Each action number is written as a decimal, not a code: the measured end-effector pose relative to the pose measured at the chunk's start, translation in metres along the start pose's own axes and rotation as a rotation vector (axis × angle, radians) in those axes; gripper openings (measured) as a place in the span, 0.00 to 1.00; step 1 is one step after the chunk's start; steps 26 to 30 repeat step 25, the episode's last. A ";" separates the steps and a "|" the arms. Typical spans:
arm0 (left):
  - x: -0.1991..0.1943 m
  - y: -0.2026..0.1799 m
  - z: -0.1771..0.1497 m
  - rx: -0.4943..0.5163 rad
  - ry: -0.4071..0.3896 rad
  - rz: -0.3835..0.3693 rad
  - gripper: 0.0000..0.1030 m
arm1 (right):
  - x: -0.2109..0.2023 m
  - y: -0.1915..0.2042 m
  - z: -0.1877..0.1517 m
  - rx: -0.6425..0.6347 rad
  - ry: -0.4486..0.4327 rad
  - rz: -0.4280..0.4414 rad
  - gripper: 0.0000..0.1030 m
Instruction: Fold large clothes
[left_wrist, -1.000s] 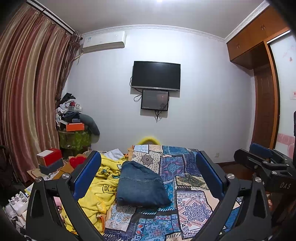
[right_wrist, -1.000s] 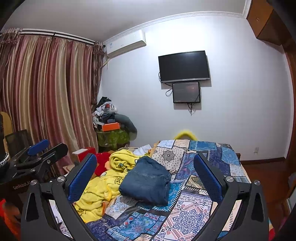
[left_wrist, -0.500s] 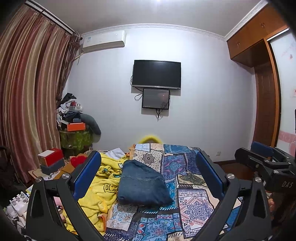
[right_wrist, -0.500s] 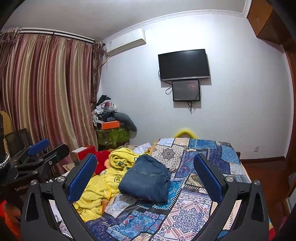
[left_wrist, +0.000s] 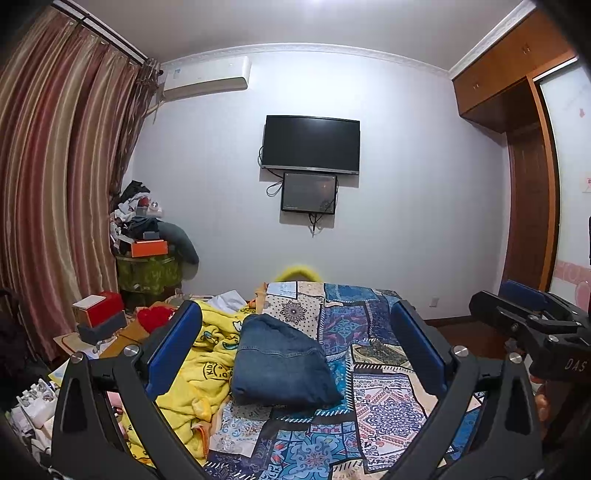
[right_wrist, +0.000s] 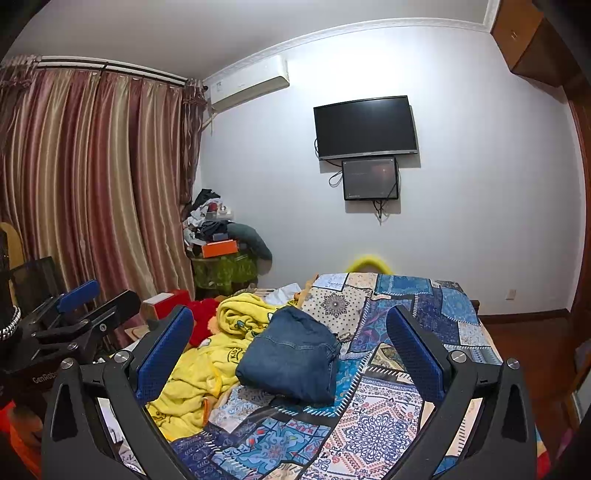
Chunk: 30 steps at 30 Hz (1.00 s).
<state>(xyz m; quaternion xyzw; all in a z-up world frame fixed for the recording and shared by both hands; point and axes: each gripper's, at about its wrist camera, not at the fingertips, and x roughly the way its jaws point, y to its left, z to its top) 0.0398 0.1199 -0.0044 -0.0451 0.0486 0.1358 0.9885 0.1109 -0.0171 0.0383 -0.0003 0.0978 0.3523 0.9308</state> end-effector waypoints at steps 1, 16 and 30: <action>0.001 0.000 0.000 -0.001 0.003 -0.005 1.00 | 0.001 0.000 -0.001 0.001 0.000 0.001 1.00; 0.006 0.003 -0.002 -0.017 0.027 -0.050 1.00 | 0.000 -0.001 0.001 0.010 -0.002 0.000 1.00; 0.009 0.004 -0.005 -0.008 0.034 -0.053 1.00 | 0.002 -0.001 0.001 0.014 0.000 -0.003 1.00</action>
